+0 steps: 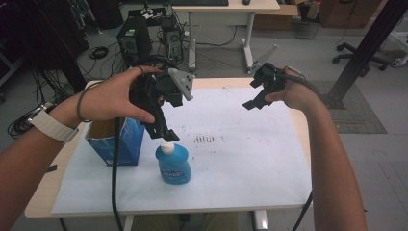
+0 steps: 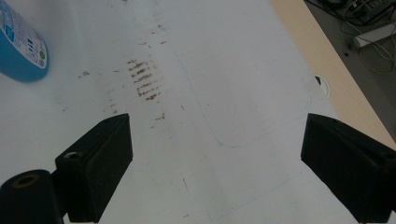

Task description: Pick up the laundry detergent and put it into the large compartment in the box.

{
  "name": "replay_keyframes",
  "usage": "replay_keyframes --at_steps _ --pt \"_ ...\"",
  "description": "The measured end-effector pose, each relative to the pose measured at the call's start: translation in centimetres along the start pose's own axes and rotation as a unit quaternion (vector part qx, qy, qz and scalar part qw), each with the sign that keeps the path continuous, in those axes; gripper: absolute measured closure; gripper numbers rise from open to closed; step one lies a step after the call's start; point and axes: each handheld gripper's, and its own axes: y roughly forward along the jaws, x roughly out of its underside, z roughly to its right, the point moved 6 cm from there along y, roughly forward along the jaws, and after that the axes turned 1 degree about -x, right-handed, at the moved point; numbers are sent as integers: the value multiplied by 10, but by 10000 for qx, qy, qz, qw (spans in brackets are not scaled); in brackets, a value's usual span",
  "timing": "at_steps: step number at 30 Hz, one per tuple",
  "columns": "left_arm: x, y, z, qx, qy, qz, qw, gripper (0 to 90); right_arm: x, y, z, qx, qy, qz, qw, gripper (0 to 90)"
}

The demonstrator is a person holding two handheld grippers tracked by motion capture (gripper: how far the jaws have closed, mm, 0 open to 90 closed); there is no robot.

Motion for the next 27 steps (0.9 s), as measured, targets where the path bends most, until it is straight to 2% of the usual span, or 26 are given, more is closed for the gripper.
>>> replay_keyframes --at_steps 16,27 --pt "7 4 1 33 15 -59 10000 90 0 0 -1 -2 -16 6 10000 94" --pt "15 12 0 67 -51 -146 9999 88 0 1 -1 5 -5 -9 10000 94"
